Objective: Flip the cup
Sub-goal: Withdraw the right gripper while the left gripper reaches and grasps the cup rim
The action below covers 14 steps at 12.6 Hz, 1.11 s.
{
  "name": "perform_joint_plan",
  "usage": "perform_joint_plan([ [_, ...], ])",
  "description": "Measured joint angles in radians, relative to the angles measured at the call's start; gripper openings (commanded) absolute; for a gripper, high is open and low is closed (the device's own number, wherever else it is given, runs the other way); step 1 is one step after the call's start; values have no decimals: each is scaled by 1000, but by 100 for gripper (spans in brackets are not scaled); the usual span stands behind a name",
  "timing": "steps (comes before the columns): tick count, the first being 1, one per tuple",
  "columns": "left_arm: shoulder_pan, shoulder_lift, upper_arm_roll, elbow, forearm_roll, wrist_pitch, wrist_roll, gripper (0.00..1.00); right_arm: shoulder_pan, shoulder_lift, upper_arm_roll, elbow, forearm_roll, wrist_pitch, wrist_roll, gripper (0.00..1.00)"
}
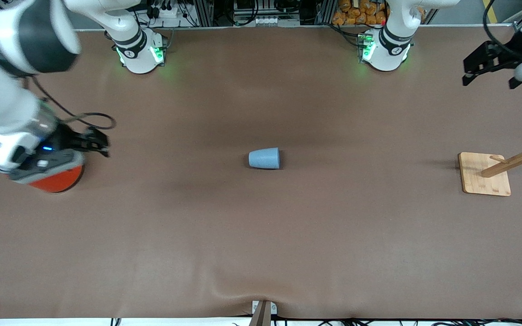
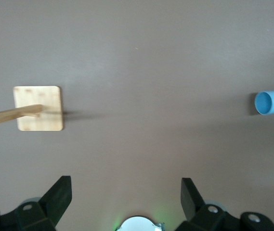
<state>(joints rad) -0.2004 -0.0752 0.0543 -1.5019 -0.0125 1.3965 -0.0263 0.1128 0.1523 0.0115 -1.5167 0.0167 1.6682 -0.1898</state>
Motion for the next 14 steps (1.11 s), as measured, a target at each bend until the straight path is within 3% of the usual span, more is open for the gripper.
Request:
perform_joint_plan([
  [5, -7, 247, -21, -37, -352, 157, 0, 100, -44, -55, -76, -4, 2, -128, 16, 100],
  [10, -42, 449, -146, -158, -676, 542, 0, 100, -54, -75, -83, -15, 2, -171, 152, 100],
  [11, -46, 482, -168, -164, -722, 589, 6, 99, -55, -78, -83, -15, 3, -186, 165, 100],
  [13, -61, 552, -192, -166, -786, 667, 34, 84, -55, -83, -80, -15, 4, -209, 223, 100],
  [14, -74, 587, -196, -165, -823, 697, 52, 82, -55, -87, -77, -16, 4, -215, 243, 100],
])
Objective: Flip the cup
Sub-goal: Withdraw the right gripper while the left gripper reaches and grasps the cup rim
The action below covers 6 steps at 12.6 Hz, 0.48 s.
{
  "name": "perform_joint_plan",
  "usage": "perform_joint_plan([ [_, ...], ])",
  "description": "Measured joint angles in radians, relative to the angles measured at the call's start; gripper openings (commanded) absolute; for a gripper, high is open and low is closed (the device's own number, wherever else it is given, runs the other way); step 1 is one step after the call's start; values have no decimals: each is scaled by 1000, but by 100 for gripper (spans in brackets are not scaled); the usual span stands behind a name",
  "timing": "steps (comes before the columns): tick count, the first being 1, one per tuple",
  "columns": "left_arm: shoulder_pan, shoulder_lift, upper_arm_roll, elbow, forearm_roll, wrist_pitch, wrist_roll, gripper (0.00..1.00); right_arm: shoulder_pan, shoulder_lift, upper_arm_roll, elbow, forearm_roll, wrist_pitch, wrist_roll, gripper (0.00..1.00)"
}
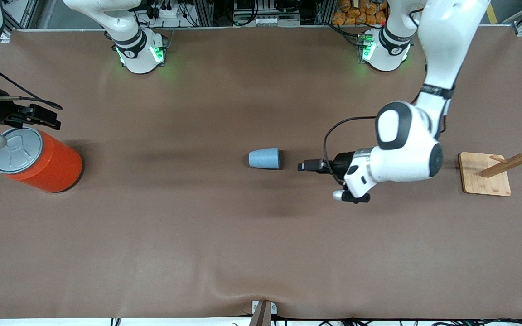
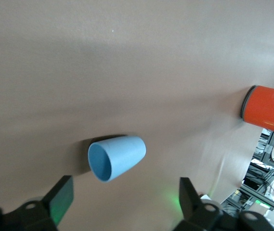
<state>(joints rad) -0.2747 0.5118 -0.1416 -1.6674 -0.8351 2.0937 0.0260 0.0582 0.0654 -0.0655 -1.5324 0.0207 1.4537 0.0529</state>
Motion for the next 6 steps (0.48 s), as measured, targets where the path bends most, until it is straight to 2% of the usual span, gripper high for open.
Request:
perform_joint_plan([
  [3, -45, 81, -1, 4, -129, 44, 101, 81, -19, -14, -12, -6, 0, -5, -10, 100],
  [6, -50, 133, 0, 4, -159, 46, 152, 80, -59, -17, -19, -7, 2, -16, -27, 100],
])
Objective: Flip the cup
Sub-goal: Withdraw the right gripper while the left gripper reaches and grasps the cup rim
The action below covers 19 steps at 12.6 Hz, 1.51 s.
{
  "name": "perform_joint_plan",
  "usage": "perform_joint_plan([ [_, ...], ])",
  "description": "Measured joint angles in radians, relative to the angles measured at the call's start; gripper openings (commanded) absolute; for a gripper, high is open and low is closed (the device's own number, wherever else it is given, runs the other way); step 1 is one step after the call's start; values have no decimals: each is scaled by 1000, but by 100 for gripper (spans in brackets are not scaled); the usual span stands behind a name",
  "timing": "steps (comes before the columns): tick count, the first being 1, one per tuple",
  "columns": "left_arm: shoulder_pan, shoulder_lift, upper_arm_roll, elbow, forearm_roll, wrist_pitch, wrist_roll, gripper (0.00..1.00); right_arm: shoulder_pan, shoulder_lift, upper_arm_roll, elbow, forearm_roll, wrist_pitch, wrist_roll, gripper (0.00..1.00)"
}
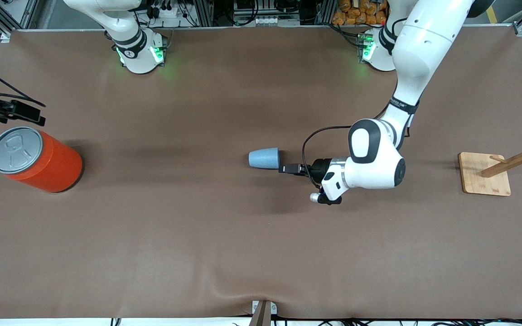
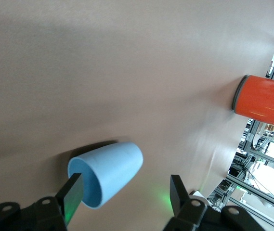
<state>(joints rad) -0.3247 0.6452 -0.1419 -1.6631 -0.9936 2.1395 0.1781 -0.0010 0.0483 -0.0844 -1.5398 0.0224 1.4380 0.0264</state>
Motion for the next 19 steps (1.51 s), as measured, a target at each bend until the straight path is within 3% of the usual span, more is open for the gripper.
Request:
perform_joint_plan([
  [5, -2, 25, -24, -38, -42, -1, 1, 81, 17, -23, 55, 27, 4, -18, 48, 100],
  [10, -11, 71, -48, -66, -113, -1, 6, 78, 16, -27, 49, 64, 4, -32, 46, 100],
  [12, -17, 80, -49, -72, -148, -1, 11, 44, 14, -27, 46, 64, 4, -32, 13, 100],
  [14, -24, 83, -51, -72, -207, -1, 24, 37, 14, -25, 46, 64, 4, -32, -19, 100],
  [16, -32, 94, -51, -72, -271, -1, 68, 0, 14, -24, 47, 64, 3, -32, -24, 100],
  [19, -31, 128, -53, -60, -348, -11, 148, 0, 13, -19, 45, 64, 3, -32, -25, 100],
])
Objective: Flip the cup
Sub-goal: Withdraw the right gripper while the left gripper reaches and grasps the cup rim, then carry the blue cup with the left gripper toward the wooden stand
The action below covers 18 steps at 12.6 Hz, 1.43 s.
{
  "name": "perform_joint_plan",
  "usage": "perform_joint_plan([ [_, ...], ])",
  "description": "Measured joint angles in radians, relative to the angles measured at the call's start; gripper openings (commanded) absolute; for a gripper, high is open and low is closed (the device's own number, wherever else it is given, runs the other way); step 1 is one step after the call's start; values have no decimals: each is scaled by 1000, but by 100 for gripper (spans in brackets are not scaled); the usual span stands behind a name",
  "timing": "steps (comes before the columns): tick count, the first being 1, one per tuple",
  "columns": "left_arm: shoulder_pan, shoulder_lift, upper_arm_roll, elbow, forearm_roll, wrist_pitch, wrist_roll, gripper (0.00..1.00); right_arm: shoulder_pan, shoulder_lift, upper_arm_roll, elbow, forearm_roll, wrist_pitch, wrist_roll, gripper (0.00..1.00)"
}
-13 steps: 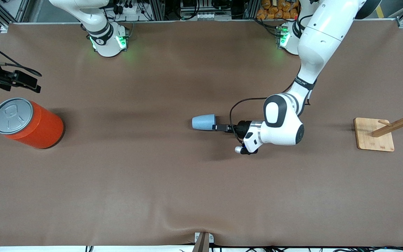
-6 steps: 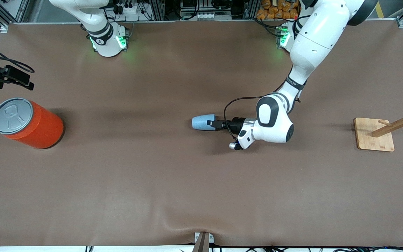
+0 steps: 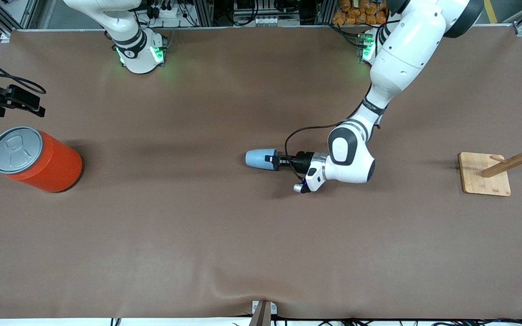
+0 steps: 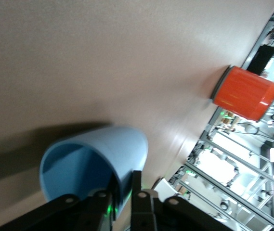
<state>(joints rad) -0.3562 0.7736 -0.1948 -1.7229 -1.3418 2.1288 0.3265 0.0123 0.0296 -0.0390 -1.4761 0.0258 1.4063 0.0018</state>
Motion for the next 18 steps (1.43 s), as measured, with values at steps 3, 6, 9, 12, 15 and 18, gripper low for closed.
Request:
perform_joint_plan([
  [3, -1, -4, 4, 33, -2, 7, -79, 0, 0, 2, -1, 0, 0, 0, 0, 100],
  [6, 10, -86, 15, 96, 114, 11, -316, 0, 0, 2, -1, 0, 0, 0, 0, 100],
  [9, 43, -207, 40, 184, 486, -1, -688, 0, 0, 7, -1, 0, 0, 1, 0, 100],
  [12, 57, -246, 45, 242, 885, -24, -894, 0, 0, 8, -1, 1, 0, 2, 0, 100],
  [15, 114, -244, 57, 235, 1121, -54, -907, 0, -1, 8, -1, 6, 0, 3, 0, 100],
  [18, 183, -247, 58, 173, 1346, -85, -920, 0, -1, 8, -2, 8, 0, 3, 0, 100],
])
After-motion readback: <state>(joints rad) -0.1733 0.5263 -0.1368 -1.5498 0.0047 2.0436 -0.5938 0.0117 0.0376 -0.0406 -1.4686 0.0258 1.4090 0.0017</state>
